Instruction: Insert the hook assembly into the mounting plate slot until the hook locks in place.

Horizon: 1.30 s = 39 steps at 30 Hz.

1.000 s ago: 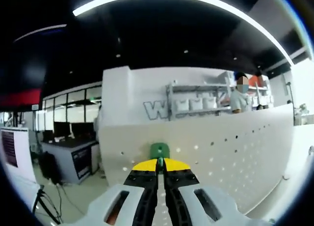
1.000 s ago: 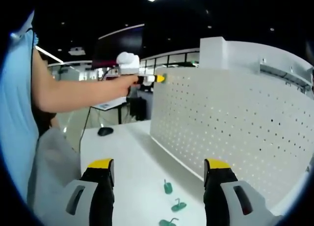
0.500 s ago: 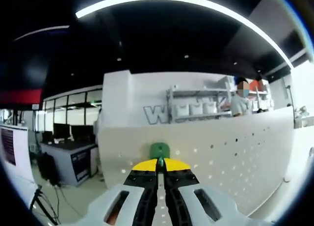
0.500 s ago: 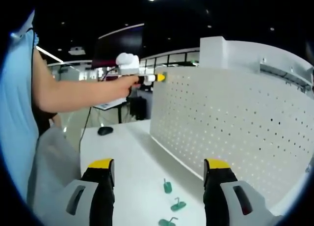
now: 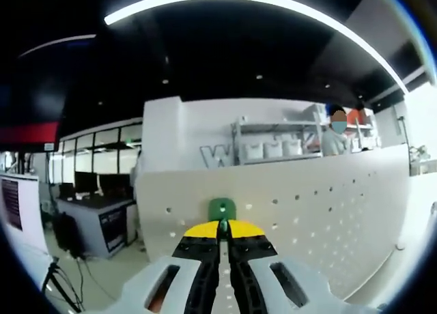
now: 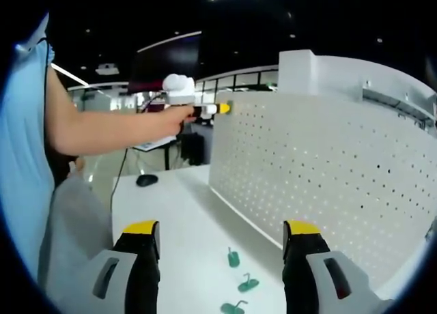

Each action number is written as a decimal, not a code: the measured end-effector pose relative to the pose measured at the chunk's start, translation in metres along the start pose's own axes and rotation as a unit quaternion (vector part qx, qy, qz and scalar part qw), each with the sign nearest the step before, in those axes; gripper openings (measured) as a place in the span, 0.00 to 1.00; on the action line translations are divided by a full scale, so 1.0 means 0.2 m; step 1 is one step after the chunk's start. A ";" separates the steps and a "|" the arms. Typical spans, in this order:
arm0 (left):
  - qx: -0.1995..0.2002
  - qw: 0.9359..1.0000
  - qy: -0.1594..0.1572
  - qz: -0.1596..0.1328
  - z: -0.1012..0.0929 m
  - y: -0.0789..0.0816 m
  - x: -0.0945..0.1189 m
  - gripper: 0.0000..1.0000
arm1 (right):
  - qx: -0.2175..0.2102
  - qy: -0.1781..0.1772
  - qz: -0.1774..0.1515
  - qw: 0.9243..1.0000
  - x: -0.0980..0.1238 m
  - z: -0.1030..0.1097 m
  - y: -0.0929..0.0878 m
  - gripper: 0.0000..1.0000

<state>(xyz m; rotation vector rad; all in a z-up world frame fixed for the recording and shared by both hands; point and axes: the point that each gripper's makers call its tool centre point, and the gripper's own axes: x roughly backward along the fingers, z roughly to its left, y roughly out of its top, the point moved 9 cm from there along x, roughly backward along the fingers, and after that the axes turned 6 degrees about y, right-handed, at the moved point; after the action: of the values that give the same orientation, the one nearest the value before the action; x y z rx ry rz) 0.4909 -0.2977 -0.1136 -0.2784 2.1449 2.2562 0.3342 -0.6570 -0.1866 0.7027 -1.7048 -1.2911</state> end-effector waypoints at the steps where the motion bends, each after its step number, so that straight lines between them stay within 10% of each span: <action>1: 0.000 1.000 0.001 0.000 0.00 0.00 0.00 0.03 | 0.000 0.000 0.000 1.000 0.00 0.00 0.00 0.74; 39: -0.039 0.999 -0.017 0.010 0.00 -0.03 0.00 0.08 | -0.001 -0.003 0.004 1.000 -0.01 -0.01 -0.01 0.74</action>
<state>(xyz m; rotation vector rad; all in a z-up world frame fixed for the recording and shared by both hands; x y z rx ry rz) 0.4911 -0.2977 -0.1198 -0.2184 2.0573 2.3407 0.3357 -0.6570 -0.1888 0.6905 -1.7101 -1.2910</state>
